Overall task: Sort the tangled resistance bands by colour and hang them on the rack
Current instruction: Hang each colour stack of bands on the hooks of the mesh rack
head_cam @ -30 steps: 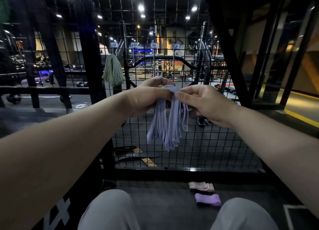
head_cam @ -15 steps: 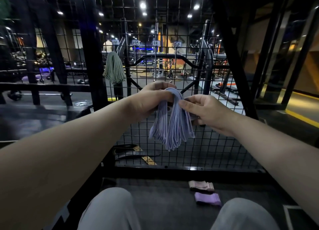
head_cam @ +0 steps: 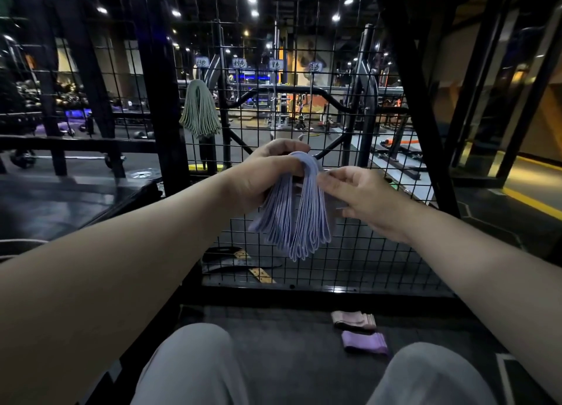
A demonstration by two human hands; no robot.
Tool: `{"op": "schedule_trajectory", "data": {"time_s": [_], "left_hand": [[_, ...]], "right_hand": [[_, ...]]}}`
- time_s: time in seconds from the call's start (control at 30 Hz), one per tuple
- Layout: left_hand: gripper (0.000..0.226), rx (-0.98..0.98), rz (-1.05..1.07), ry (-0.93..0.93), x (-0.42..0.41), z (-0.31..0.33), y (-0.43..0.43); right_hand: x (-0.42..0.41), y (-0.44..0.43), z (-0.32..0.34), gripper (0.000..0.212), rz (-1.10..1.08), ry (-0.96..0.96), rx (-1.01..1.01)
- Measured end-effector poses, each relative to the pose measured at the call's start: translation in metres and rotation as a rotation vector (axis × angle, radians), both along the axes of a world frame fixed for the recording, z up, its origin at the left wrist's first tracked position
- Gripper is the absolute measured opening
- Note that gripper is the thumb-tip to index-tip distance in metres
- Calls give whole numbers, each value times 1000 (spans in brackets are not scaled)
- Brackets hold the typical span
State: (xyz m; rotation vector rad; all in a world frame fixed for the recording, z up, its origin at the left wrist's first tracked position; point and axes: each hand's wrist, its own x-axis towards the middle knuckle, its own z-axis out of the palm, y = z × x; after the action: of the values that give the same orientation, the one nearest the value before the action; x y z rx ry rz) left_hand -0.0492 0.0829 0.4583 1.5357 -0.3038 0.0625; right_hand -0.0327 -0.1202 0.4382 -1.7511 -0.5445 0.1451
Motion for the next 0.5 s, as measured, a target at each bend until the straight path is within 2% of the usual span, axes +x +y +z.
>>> {"op": "schedule_trajectory", "data": {"time_s": [0.07,0.2,0.5], "left_hand": [[44,-3,-15,9,-1,-1,0],[53,-14,-41,18,0,-2,-3],[48,-74,-42,13,9,-6,-3]], "right_hand": [[4,2,1,48,5,97,47],[11,5,3,38,-45,148,71],[11,7,-4,32,-109,101,148]]}}
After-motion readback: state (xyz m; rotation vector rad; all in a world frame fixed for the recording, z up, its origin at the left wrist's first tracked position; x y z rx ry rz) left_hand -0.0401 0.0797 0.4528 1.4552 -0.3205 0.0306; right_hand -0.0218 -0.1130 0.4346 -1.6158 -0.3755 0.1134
